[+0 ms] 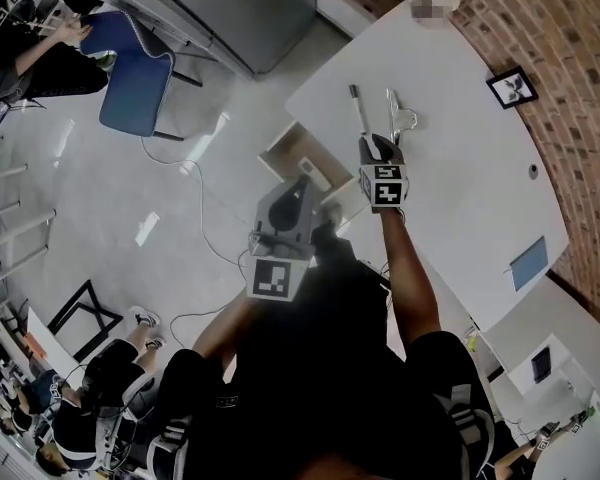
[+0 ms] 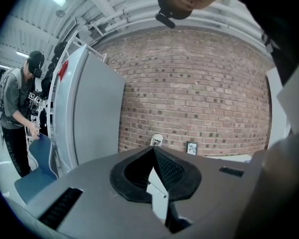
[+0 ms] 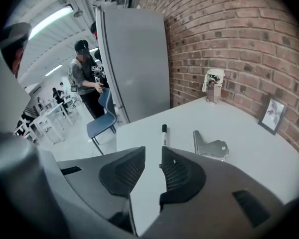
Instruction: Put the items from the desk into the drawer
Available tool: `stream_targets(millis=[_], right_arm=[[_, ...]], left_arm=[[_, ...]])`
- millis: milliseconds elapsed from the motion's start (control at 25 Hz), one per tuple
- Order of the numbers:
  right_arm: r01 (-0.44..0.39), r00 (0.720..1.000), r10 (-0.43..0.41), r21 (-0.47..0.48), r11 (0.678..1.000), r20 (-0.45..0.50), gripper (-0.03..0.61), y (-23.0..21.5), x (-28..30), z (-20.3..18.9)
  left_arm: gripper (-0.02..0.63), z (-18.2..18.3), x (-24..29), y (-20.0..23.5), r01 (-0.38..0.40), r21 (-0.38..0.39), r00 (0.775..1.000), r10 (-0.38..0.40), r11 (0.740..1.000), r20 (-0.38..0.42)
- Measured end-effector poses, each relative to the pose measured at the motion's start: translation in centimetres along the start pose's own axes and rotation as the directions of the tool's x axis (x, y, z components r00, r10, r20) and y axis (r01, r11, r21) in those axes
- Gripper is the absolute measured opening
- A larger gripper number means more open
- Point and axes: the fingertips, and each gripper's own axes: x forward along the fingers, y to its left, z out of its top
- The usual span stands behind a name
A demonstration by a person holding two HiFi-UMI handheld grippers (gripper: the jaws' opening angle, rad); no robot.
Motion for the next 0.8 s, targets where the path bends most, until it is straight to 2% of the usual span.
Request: stream_targets(millis=[320,800], right_arm=[[0.034,0.992,-0.034,-0.003,0.999,-0.125,0.094,-1.9,5.6,-2.5],[0.074,0.974,-0.075,-0.011,0.997,-0.212,0.085,-2.3,8.0,-4.9]], left_arm=[[0.001,-0.9,2.4,2.6,-0.01,-0.014,1.0,0.01,1.0,-0.017],[0.0,-1.7,2.7,4.1,-0.015,-0.032,1.0,0.014,0.999,-0.028]])
